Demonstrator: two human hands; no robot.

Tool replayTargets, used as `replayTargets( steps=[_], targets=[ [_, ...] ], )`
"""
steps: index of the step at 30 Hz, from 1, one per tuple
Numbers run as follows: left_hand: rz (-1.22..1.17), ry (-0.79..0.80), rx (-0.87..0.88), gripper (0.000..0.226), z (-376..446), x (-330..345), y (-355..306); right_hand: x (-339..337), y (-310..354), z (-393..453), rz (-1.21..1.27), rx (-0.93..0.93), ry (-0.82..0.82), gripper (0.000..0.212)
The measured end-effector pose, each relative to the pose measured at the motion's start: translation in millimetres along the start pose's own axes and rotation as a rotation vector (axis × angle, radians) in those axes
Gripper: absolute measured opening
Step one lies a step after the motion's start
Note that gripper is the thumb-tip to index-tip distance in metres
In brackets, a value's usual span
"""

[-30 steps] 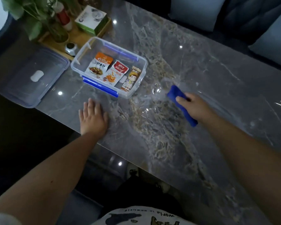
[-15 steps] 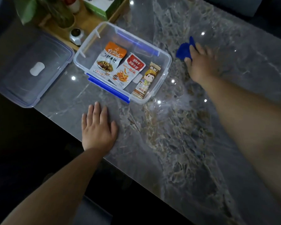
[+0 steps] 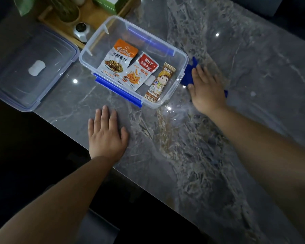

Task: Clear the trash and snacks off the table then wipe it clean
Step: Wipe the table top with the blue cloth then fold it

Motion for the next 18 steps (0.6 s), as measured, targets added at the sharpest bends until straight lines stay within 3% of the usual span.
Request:
replayTargets(
  steps=[18],
  targets=[
    [-0.022, -0.006, 0.039, 0.062, 1, 5, 2, 13, 100, -116, -0.022, -0.122, 0.023, 0.053]
  ],
)
Point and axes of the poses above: each hand's wrist, its own z-axis towards the middle knuckle, its own x-axis out of the palm, y = z × x, the point moved 5 cm from there along z, towards the middle knuckle, and after that the axes turned 6 degrees about -z, right-handed, at the moved point
